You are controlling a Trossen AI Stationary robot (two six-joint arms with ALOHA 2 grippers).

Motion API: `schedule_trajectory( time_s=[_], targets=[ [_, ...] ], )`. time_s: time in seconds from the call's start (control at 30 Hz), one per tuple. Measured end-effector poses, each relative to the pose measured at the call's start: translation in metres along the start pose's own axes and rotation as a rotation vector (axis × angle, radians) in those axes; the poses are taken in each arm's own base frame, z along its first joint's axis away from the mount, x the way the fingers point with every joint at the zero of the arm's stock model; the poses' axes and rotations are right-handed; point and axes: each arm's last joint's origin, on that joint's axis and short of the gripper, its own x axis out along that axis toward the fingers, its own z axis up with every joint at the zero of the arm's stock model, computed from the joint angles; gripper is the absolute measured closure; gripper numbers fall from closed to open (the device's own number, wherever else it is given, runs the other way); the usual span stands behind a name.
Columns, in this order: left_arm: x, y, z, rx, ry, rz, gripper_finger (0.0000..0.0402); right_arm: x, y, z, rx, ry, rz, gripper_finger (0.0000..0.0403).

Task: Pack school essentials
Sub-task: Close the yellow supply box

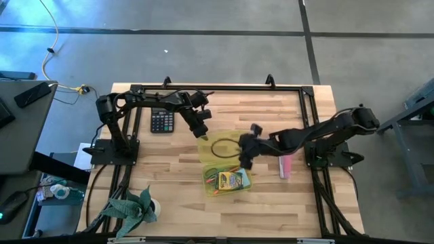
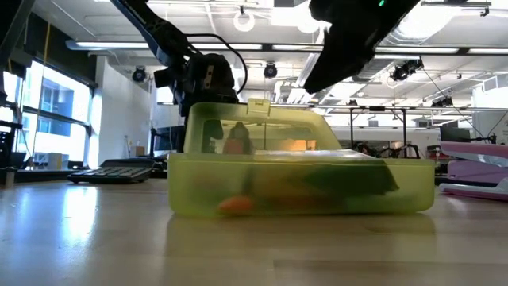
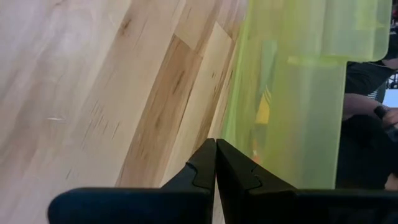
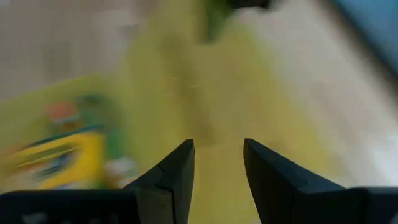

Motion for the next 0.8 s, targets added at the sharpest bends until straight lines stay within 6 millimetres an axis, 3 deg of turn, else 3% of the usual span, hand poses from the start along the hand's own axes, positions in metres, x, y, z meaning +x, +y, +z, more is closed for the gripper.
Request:
schedule_trajectory(
  time_s=[0.27, 0.57, 0.8],
  targets=[
    [0.0, 0.0, 0.0, 0.009, -0.001, 0.004, 0.0401, -0.014, 0.048, -0.017, -0.058, 0.126, 0.433, 0.0274],
    [0.0, 0.0, 0.0, 0.009, -0.003, 0.005, 0.0401, -0.004, 0.108, -0.045, -0.111, 0.122, 0.559, 0.0274],
    [0.0, 0.0, 0.0, 0.011, -0.005, 0.005, 0.0401, 0.018, 0.133, -0.067, -0.068, 0.167, 0.572, 0.0274]
  ],
)
